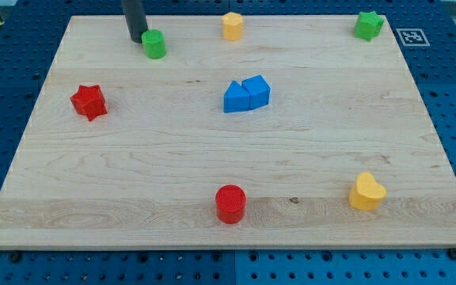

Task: Place the green circle above the blue cube

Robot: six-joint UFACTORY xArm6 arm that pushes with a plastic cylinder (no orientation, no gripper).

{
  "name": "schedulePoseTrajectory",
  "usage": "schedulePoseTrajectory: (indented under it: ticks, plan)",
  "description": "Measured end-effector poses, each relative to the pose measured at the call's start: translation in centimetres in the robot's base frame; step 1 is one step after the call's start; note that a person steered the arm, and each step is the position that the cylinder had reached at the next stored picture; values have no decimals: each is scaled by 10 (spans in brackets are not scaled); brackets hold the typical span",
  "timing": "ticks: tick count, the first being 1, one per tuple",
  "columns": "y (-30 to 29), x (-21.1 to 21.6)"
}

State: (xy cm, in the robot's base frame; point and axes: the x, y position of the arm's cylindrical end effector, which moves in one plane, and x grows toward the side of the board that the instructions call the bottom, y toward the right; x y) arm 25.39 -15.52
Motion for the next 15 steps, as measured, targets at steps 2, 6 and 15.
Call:
schedulePoseTrajectory:
  ticks: [2,6,15]
  plan:
    - [10,20]
    - [66,58]
    - [167,58]
